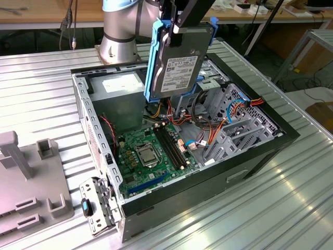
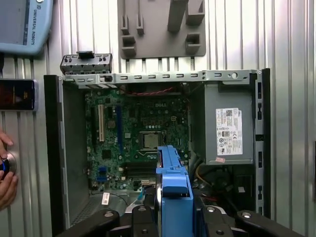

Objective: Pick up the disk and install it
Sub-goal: 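Insert the disk into the insertion slot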

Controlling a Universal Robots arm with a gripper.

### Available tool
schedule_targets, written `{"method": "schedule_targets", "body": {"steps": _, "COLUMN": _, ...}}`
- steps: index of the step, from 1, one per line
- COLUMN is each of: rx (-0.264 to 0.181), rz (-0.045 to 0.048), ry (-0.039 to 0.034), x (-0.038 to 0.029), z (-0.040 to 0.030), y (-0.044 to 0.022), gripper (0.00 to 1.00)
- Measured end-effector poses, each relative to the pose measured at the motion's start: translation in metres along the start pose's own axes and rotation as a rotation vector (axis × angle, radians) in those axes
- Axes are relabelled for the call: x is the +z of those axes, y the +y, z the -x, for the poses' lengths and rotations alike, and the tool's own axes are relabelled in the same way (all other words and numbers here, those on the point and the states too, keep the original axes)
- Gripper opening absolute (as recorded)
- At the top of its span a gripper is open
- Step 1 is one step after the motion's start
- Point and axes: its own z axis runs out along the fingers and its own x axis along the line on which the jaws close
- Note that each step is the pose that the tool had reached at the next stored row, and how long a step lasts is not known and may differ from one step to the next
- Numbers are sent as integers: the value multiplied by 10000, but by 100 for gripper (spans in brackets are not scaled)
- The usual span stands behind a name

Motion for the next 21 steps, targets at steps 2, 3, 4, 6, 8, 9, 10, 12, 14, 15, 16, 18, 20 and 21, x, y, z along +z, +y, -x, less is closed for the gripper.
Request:
{"method": "schedule_targets", "body": {"steps": 2, "rx": -283, "rz": -5, "ry": -8, "x": 5, "z": -22, "y": -3, "gripper": 37}}
{"method": "schedule_targets", "body": {"steps": 3, "rx": -366, "rz": -7, "ry": -11, "x": 6, "z": -33, "y": -5, "gripper": 37}}
{"method": "schedule_targets", "body": {"steps": 4, "rx": -378, "rz": -7, "ry": -13, "x": 7, "z": -52, "y": -5, "gripper": 37}}
{"method": "schedule_targets", "body": {"steps": 6, "rx": -378, "rz": -7, "ry": -14, "x": 10, "z": -115, "y": -8, "gripper": 37}}
{"method": "schedule_targets", "body": {"steps": 8, "rx": -378, "rz": -7, "ry": -11, "x": 13, "z": -197, "y": -14, "gripper": 37}}
{"method": "schedule_targets", "body": {"steps": 9, "rx": -377, "rz": -7, "ry": -11, "x": 16, "z": -241, "y": -17, "gripper": 37}}
{"method": "schedule_targets", "body": {"steps": 10, "rx": -378, "rz": -7, "ry": -12, "x": 18, "z": -277, "y": -20, "gripper": 37}}
{"method": "schedule_targets", "body": {"steps": 12, "rx": -378, "rz": -6, "ry": -12, "x": 22, "z": -361, "y": -25, "gripper": 37}}
{"method": "schedule_targets", "body": {"steps": 14, "rx": -377, "rz": -7, "ry": -13, "x": 29, "z": -480, "y": -32, "gripper": 37}}
{"method": "schedule_targets", "body": {"steps": 15, "rx": -378, "rz": -7, "ry": -11, "x": 31, "z": -515, "y": -35, "gripper": 37}}
{"method": "schedule_targets", "body": {"steps": 16, "rx": -378, "rz": -7, "ry": -8, "x": 31, "z": -533, "y": -38, "gripper": 37}}
{"method": "schedule_targets", "body": {"steps": 18, "rx": -378, "rz": -7, "ry": -5, "x": 34, "z": -577, "y": -46, "gripper": 37}}
{"method": "schedule_targets", "body": {"steps": 20, "rx": -378, "rz": -8, "ry": -6, "x": 37, "z": -620, "y": -71, "gripper": 37}}
{"method": "schedule_targets", "body": {"steps": 21, "rx": -377, "rz": -8, "ry": -5, "x": 38, "z": -638, "y": -95, "gripper": 37}}
